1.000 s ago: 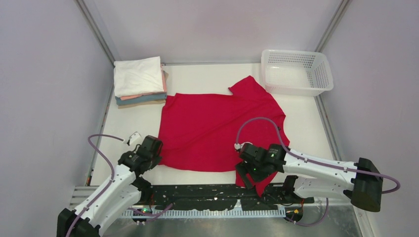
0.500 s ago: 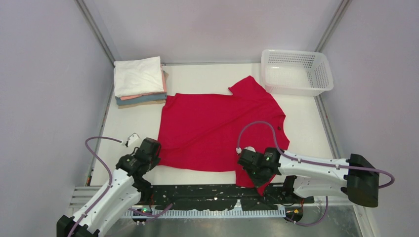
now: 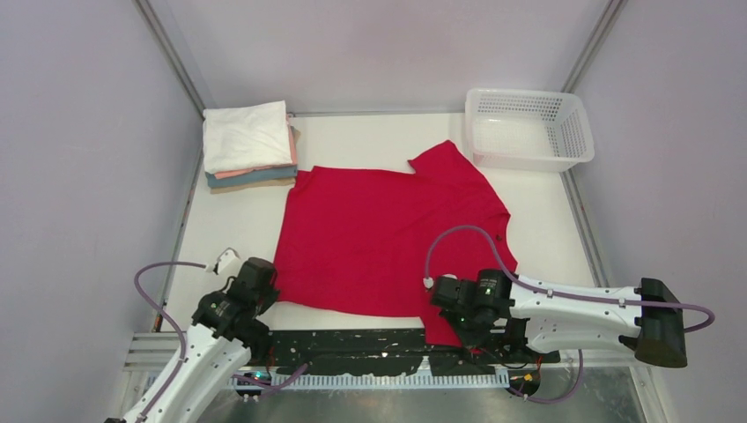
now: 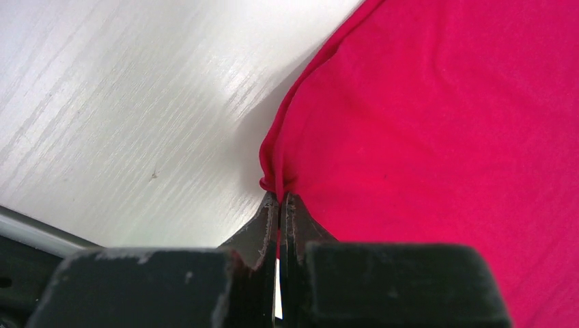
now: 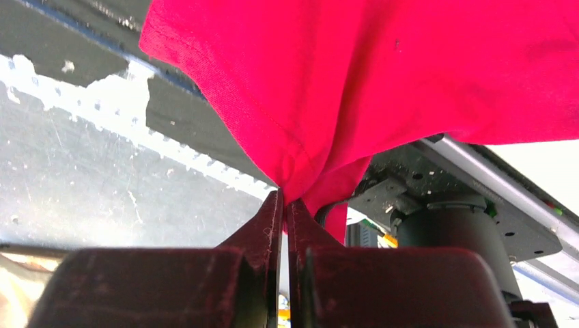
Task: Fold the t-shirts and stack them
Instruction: Grab the side of the flattened tshirt closest away from the robot with both arms, then fold the flattened tshirt in 1/3 of the way
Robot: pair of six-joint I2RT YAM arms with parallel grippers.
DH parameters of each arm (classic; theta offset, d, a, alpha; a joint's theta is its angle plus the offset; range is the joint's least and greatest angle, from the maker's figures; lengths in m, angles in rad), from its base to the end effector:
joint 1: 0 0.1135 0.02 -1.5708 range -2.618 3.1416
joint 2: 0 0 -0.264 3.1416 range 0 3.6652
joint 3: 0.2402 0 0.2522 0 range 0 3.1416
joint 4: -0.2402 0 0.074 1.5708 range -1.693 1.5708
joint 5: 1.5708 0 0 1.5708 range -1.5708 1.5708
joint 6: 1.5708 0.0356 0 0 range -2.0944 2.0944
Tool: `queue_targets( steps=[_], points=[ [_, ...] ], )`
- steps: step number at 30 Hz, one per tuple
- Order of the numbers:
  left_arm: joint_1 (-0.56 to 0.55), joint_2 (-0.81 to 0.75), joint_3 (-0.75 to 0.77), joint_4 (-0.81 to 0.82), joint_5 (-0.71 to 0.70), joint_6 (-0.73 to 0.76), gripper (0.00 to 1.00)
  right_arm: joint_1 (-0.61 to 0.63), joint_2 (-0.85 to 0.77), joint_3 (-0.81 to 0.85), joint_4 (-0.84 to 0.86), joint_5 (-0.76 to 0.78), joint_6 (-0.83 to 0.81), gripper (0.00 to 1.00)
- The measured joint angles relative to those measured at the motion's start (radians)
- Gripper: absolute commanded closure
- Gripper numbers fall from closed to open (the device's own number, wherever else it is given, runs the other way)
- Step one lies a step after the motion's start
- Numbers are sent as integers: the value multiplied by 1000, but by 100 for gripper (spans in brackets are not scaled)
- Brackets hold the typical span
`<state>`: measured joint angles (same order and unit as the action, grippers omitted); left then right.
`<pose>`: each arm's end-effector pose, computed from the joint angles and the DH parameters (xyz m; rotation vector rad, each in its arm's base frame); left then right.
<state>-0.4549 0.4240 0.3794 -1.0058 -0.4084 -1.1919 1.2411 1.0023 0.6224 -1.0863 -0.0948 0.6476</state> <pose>0.0779 -0.0224 0.1786 -1.0263 2.2764 -0.1359 0.0418 0.1326 0.1920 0.9193 -2.9799 -0.2190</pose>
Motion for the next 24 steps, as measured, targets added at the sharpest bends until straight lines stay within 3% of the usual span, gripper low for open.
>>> queue_targets(
  steps=[7,14,24],
  points=[
    [0,-98,-27,-44,27,-17,100,16,-10,38,-66,-36,-6,94],
    [0,-39,-23,2,38,3,100,-11,-4,114,-93,29,-13,94],
    [9,233,105,140,14,54,100,-329,60,270,-60,204,-149,94]
  ],
)
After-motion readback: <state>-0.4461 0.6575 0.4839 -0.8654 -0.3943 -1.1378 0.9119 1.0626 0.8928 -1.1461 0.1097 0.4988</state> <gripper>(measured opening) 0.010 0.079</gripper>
